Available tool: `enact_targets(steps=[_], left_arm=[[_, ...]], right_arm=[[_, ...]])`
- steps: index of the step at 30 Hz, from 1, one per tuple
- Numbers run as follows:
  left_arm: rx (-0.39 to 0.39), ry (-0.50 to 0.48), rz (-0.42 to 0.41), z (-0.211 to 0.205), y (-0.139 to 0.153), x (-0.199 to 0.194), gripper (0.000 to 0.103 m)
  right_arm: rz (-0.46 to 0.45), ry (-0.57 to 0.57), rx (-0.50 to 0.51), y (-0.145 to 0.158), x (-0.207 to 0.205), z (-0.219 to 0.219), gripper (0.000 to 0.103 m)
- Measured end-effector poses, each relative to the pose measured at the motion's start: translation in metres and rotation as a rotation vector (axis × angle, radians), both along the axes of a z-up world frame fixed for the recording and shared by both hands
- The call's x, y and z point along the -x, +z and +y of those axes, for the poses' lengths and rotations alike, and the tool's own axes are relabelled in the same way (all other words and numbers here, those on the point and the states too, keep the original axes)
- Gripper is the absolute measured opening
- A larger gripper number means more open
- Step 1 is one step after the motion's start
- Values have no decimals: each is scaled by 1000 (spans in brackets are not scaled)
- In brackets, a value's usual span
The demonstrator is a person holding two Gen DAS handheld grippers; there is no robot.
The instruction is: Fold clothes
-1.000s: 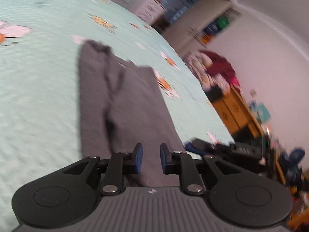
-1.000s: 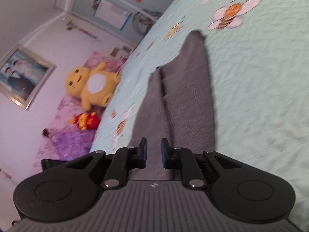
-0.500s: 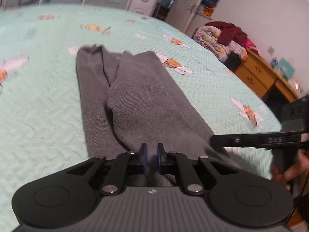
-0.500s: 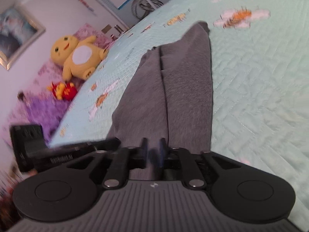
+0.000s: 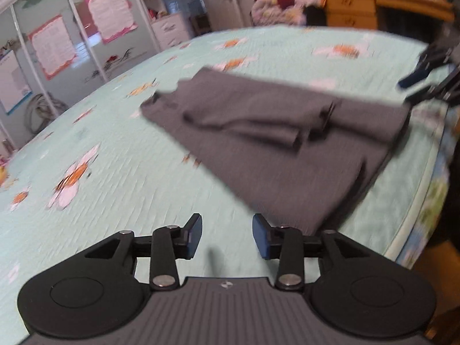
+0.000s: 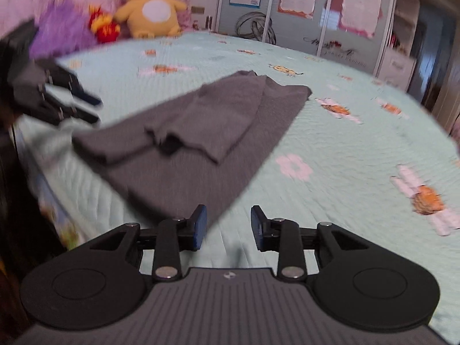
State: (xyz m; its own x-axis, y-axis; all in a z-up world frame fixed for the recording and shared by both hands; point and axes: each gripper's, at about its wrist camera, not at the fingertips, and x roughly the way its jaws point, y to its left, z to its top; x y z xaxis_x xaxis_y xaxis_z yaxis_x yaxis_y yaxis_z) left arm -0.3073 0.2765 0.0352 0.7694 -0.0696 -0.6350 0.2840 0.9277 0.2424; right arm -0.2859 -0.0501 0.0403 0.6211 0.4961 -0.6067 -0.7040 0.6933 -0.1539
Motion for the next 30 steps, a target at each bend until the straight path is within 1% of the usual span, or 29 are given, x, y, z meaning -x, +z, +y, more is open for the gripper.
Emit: enact_targets(steps=[4,10,13,14,15,16,18,19,22,23,25,28,30], left_arm=[[128,62,16,15,4,-18,42],[321,155,39,37,11,-44,44],[417,202,51,48,14,-57,44],[449,217,55,51,15,-61,44],[481,233,59,55,16,-66,44],[523,248,63,60,17,-77,45],[626,278,71,71,21,-109,46],[656,292,70,75,21,-126,47],[687,337,60,83,20,-179,49],[699,355,61,87,18,-197,49],[743,403,67,100,9,-232,49],[821,467,86,120,-6,-278,49],[869,492,95,131,-15,-304,49]], right_arm=[[-62,8,117,-14,13,4,34],[-81,3,100,-14,14,4,35],[53,-85,-104,-3,-11,-7,35],[112,-110,-191,0,-25,-12,36],[170,-134,-276,2,-39,-17,43],[223,-162,-356,3,-55,-22,52],[335,-213,-501,3,-90,-29,55],[394,-237,-567,1,-110,-31,55],[549,-287,-748,-7,-169,-32,55],[580,-298,-790,-11,-189,-29,55],[609,-318,-829,-18,-229,-20,55],[632,-339,-827,-30,-289,1,57],[683,-367,-851,-44,-323,11,57]])
